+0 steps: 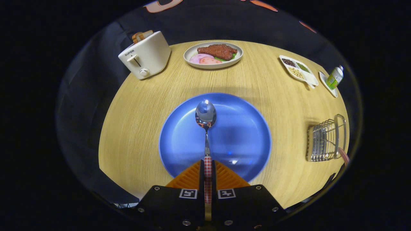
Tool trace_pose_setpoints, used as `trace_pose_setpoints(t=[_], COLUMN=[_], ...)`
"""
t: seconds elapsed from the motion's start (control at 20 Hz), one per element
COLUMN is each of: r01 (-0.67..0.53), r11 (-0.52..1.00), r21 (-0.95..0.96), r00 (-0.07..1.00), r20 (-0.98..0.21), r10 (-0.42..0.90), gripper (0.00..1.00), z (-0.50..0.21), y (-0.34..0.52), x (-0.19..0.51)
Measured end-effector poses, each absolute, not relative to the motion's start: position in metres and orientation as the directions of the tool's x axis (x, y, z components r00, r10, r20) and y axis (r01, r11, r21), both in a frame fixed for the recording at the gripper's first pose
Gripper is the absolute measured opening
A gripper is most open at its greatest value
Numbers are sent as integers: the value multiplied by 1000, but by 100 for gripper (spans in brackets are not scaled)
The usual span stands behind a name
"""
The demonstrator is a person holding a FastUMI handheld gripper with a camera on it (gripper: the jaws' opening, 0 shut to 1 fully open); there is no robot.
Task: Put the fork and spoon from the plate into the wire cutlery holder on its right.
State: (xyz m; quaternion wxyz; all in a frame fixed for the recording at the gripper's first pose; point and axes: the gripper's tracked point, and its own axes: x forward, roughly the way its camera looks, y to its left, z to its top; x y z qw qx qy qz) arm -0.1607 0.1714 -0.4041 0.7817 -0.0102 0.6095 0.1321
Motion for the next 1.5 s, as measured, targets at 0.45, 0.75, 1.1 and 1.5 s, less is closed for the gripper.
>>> trace_pose_setpoints(t=[0.45, 0.75, 1.1, 1.5], r01=[-101, -24, 36, 22], r11=[994, 999, 999, 999], r21=[44, 24, 27, 28], r00=[275, 238, 62, -118], r20=[-959, -971, -998, -993], r10=[70, 29, 25, 31], gripper=[9, 9, 9, 9], z=[-343, -326, -329, -339], y=[47, -8, -46, -62], x=[-139, -135, -150, -150])
